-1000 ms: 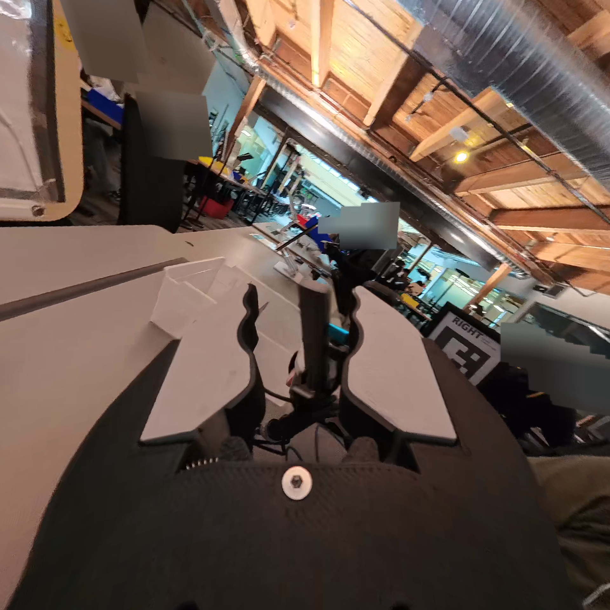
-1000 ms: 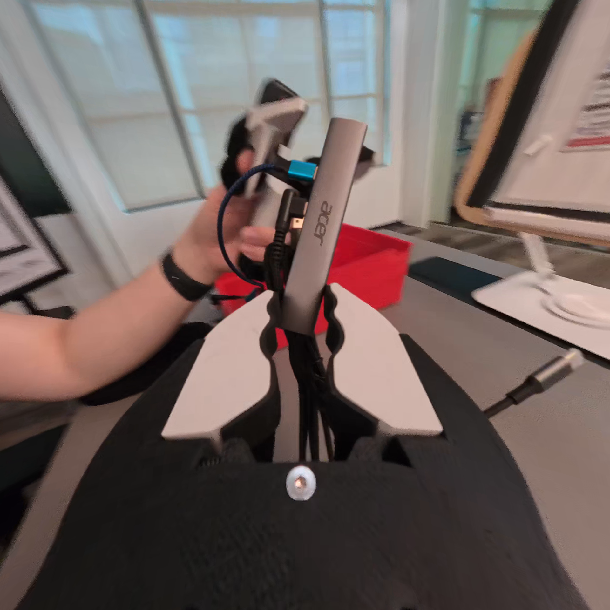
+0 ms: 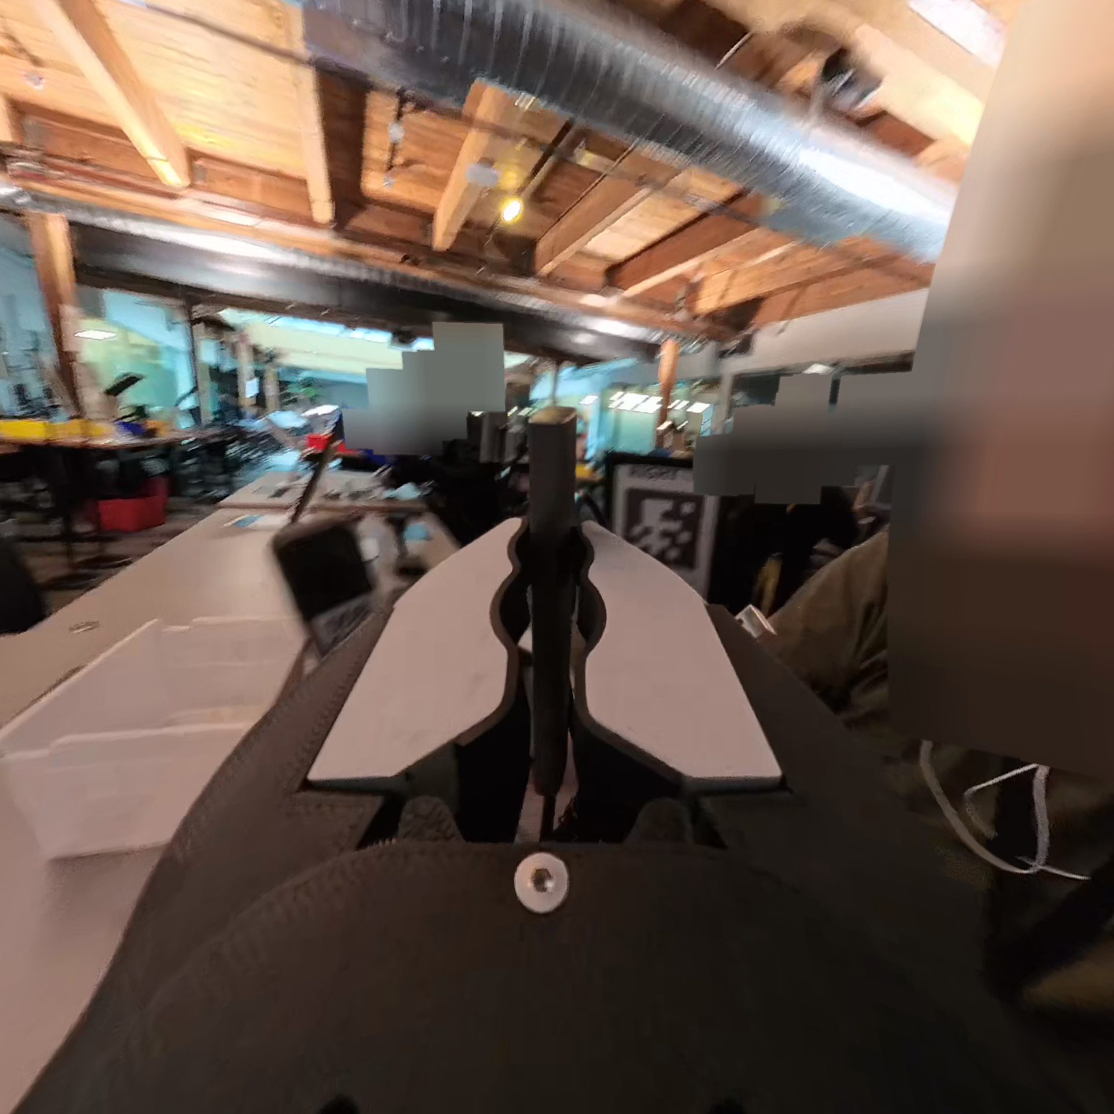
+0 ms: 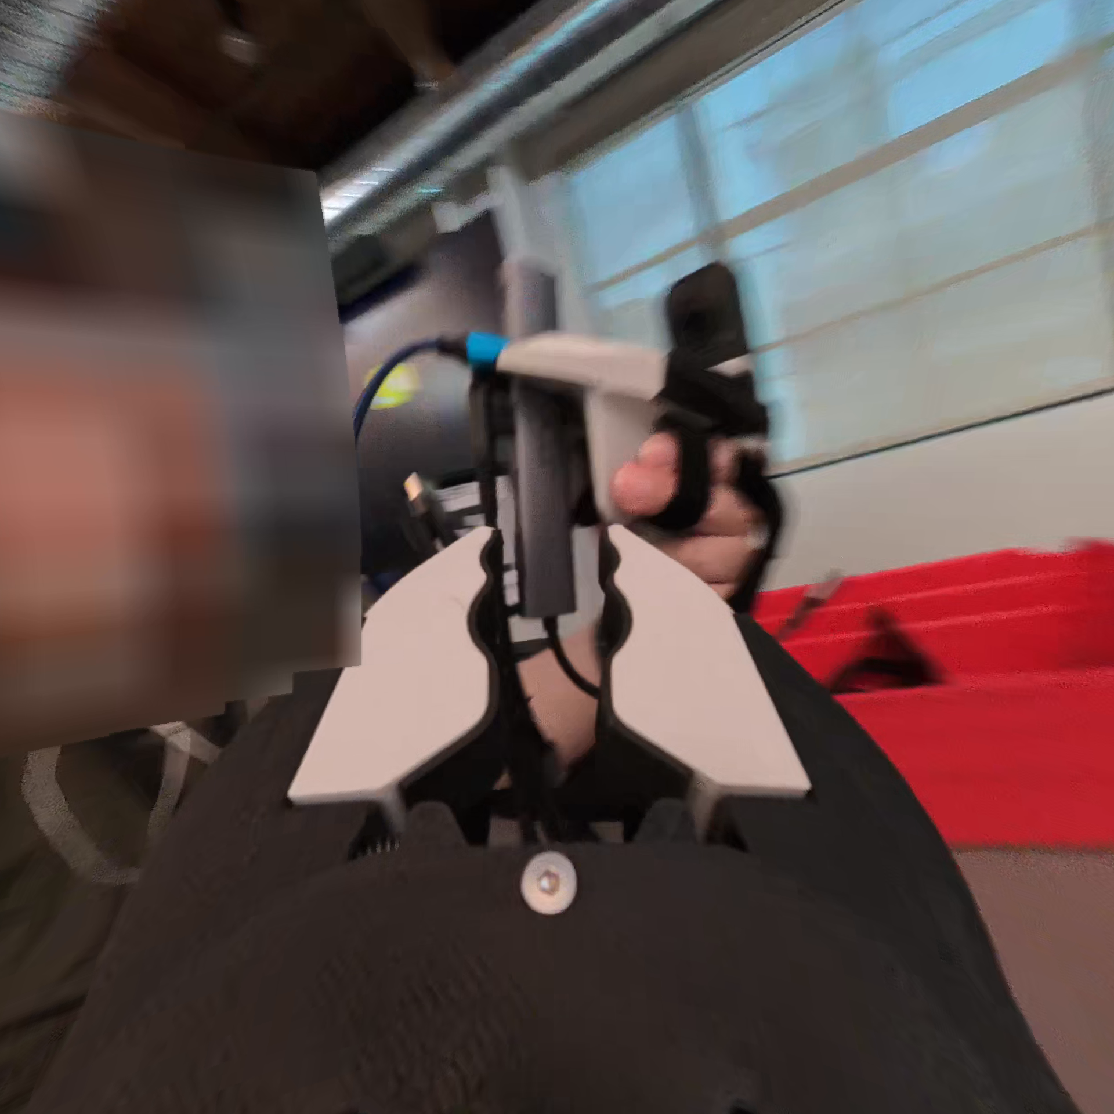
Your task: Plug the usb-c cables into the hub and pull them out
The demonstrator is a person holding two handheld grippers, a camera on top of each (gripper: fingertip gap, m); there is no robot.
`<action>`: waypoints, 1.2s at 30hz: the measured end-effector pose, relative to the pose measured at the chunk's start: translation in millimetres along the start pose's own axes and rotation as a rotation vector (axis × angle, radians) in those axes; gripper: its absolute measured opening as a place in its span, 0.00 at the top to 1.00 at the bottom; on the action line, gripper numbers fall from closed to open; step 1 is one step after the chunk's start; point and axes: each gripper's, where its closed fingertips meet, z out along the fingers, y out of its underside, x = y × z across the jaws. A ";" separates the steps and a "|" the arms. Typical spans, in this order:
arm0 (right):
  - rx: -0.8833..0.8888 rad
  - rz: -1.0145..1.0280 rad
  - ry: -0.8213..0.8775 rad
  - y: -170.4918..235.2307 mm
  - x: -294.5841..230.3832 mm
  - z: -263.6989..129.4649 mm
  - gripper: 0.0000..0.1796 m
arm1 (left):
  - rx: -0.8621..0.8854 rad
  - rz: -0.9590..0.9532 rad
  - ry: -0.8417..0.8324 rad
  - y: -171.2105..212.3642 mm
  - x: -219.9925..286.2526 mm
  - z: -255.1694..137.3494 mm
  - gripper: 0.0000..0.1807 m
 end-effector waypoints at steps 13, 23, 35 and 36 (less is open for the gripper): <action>-0.408 -0.515 0.605 -56.8 -7.1 2.0 0.85 | -0.338 0.125 -0.354 44.7 -43.5 14.3 0.94; -0.483 -0.315 0.528 -47.5 4.1 -7.2 0.95 | -0.294 0.023 -0.308 50.2 -45.8 14.1 0.92; -0.481 -0.355 0.459 -42.4 13.2 -17.3 0.94 | -0.243 -0.041 -0.290 50.6 -56.0 10.8 0.94; -0.450 -0.400 0.443 -45.7 11.8 -16.5 0.93 | -0.236 -0.039 -0.292 48.3 -55.6 12.0 0.94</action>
